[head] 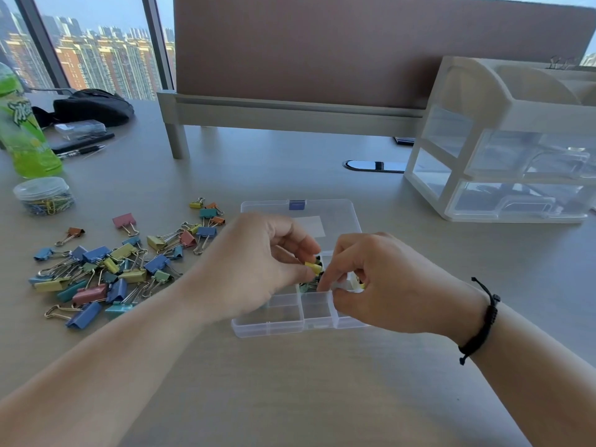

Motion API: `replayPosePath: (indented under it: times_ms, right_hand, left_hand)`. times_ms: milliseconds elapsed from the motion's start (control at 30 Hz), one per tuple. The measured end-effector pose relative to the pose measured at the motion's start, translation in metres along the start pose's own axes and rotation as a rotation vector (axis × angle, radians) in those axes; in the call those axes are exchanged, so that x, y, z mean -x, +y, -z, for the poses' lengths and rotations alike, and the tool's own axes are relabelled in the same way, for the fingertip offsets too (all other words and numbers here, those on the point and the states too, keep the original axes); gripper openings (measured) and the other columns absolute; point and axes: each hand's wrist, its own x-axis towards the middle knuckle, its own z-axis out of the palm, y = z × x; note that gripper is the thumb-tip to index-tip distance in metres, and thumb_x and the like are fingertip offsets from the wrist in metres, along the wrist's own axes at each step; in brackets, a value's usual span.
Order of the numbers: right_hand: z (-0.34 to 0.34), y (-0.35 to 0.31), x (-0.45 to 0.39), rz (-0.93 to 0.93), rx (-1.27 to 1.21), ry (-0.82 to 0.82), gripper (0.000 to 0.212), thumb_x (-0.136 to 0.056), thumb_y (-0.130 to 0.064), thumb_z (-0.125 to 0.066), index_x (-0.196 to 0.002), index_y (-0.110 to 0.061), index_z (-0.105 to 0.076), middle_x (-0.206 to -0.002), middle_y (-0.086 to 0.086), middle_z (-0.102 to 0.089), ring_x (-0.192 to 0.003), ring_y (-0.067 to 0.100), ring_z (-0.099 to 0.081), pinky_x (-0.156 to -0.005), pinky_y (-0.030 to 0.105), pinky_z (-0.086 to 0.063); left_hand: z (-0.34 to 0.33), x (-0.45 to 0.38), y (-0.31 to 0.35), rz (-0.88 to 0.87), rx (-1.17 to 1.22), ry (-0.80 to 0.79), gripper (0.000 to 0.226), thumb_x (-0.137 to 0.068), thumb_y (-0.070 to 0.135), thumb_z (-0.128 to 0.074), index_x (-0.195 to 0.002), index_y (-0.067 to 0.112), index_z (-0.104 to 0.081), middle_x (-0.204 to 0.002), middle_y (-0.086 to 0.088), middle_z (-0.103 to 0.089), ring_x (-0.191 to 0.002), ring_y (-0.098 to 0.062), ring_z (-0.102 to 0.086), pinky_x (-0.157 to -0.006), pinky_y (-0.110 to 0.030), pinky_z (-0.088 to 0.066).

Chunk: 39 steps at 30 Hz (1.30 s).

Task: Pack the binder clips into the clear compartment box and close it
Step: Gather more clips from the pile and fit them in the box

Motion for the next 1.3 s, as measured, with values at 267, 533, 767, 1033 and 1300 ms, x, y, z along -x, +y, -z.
replayPosePath:
  times_ms: [267, 533, 767, 1033, 1300]
  right_hand:
    - [-0.001, -0.001, 0.0, 0.0, -0.049, 0.016, 0.017, -0.08, -0.029, -0.065, -0.088, -0.04, -0.075, -0.08, -0.019, -0.057, -0.075, 0.001, -0.051, -0.062, 0.017, -0.037]
    - [0.007, -0.002, -0.001, 0.025, -0.261, 0.206, 0.014, -0.077, -0.012, -0.069, -0.076, -0.026, -0.069, -0.065, -0.014, -0.064, -0.061, 0.0, -0.057, -0.057, 0.009, -0.042]
    - [0.0, 0.001, -0.004, 0.023, -0.344, 0.201, 0.019, -0.078, -0.021, -0.08, -0.085, -0.025, -0.063, -0.074, -0.015, -0.069, -0.068, 0.0, -0.063, -0.059, 0.011, -0.044]
    - [-0.005, -0.004, -0.003, 0.026, -0.276, 0.144, 0.017, -0.084, -0.015, -0.071, -0.089, -0.031, -0.071, -0.072, -0.023, -0.065, -0.07, -0.009, -0.057, -0.062, 0.006, -0.041]
    - [-0.008, -0.003, -0.003, 0.074, -0.227, 0.128, 0.022, -0.084, -0.012, -0.07, -0.092, -0.031, -0.077, -0.072, -0.019, -0.062, -0.072, -0.003, -0.056, -0.064, 0.007, -0.04]
  left_hand:
    - [-0.003, 0.004, -0.003, -0.153, -0.147, -0.041, 0.02, -0.078, 0.005, -0.081, -0.085, 0.021, -0.072, -0.077, 0.009, -0.075, -0.073, -0.003, -0.072, -0.075, -0.03, -0.06]
    - [-0.002, 0.003, -0.006, -0.248, -0.306, -0.048, 0.017, -0.08, 0.013, -0.081, -0.085, 0.025, -0.07, -0.078, 0.013, -0.073, -0.076, 0.0, -0.069, -0.073, -0.025, -0.056]
    - [-0.004, 0.004, -0.007, -0.258, -0.292, -0.074, 0.024, -0.083, 0.012, -0.078, -0.099, 0.022, -0.064, -0.091, 0.014, -0.075, -0.082, 0.001, -0.07, -0.078, -0.025, -0.054]
    - [-0.002, 0.005, -0.002, -0.261, -0.286, -0.057, 0.037, -0.08, 0.01, -0.08, -0.1, 0.025, -0.053, -0.097, 0.01, -0.066, -0.08, 0.008, -0.068, -0.075, -0.019, -0.054]
    - [0.004, 0.005, -0.001, -0.266, -0.296, -0.072, 0.035, -0.079, 0.015, -0.082, -0.096, 0.025, -0.053, -0.096, 0.012, -0.069, -0.074, 0.006, -0.07, -0.071, -0.023, -0.055]
